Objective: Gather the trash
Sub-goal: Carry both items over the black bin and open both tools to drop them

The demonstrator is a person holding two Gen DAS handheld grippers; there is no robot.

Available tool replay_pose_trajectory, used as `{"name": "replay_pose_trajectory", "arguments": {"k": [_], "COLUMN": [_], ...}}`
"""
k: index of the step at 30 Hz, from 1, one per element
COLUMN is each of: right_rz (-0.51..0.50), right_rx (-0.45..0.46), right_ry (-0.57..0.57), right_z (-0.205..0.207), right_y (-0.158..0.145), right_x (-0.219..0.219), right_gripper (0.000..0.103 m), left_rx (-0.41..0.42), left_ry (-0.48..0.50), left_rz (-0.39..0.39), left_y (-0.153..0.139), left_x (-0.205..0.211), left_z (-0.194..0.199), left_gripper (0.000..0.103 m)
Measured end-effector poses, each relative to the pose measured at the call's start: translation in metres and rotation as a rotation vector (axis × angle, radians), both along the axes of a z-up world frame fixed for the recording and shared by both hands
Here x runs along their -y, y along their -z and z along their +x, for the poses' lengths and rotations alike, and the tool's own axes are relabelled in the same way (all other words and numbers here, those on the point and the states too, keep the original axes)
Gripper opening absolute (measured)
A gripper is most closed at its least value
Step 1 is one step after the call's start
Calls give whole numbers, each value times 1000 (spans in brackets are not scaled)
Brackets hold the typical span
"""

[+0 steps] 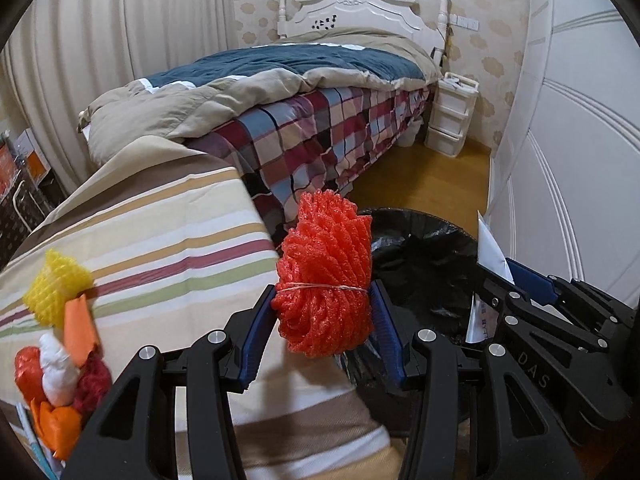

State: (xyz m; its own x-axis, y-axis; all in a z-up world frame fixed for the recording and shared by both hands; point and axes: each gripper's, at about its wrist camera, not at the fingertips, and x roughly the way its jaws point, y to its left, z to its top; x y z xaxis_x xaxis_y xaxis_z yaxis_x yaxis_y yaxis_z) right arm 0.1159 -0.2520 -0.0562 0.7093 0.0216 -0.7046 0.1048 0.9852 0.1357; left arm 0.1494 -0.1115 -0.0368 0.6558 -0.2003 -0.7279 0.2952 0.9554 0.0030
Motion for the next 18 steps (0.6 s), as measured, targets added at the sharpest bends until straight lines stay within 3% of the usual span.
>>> {"name": "replay_pose_trajectory", "arguments": {"k": [11, 13, 15, 18], "right_rz": [14, 16, 17, 13], "right_rx": [-16, -12, -10, -8], "right_ry": [17, 28, 35, 45], "right_z": [13, 12, 13, 11], "right_y": [9, 9, 8, 7], "right_x": [14, 17, 17, 18], "right_gripper": [34, 40, 42, 43], "left_rx": [-6, -6, -2, 7], "left_ry": [1, -5, -15, -24], "left_rz": [23, 18, 6, -5], "left_y": [5, 5, 4, 2], "left_x": [12, 12, 9, 7], "left_z": [9, 10, 12, 12], "left_gripper": [52, 58, 71, 76]}}
